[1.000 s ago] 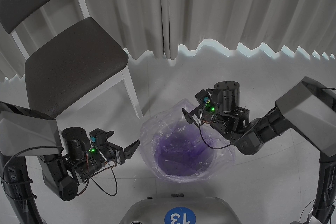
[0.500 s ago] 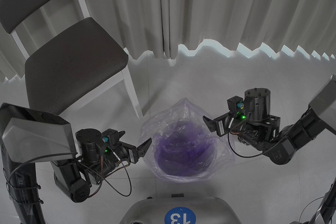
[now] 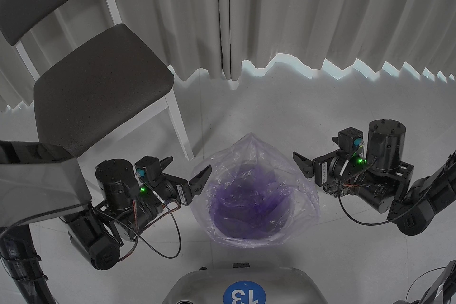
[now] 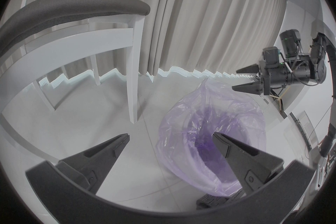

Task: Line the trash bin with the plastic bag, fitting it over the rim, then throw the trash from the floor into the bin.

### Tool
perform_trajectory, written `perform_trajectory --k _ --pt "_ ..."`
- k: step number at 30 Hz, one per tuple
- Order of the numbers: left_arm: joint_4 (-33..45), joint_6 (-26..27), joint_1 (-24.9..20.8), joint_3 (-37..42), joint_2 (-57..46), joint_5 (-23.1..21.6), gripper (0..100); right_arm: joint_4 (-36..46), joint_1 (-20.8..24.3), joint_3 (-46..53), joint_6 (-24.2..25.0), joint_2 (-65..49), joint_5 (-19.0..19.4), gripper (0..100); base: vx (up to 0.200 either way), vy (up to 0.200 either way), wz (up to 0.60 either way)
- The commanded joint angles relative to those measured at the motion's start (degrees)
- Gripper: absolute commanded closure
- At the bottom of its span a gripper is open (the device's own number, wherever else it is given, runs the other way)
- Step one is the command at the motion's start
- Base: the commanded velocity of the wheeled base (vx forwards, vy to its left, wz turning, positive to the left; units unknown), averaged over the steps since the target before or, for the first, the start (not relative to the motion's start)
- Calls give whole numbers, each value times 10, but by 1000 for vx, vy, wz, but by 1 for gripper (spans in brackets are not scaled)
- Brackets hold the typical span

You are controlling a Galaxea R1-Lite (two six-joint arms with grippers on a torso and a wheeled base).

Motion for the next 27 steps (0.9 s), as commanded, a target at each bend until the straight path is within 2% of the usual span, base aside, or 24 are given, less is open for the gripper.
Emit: perform_trajectory --k 1,5,11,14,17,22,27 --pt "32 2 14 -7 -55 6 0 -16 6 13 -1 -36 -1 0 0 0 0" --pt "102 5 19 -33 -106 11 0 -38 6 20 -2 -56 -1 0 0 0 0" --pt "229 44 19 -94 -167 12 0 -40 7 33 0 -86 5 0 0 0 0" --pt "296 62 17 -157 -172 4 0 -45 7 39 10 -85 7 0 0 0 0" --pt "373 90 16 -249 -145 -19 0 -64 25 40 26 -79 6 0 0 0 0" --pt "387 97 8 -293 -91 -36 0 -95 32 46 26 -82 8 0 0 0 0" --pt "317 87 6 -293 -35 -44 0 -68 25 -1 4 -67 27 0 0 0 0"
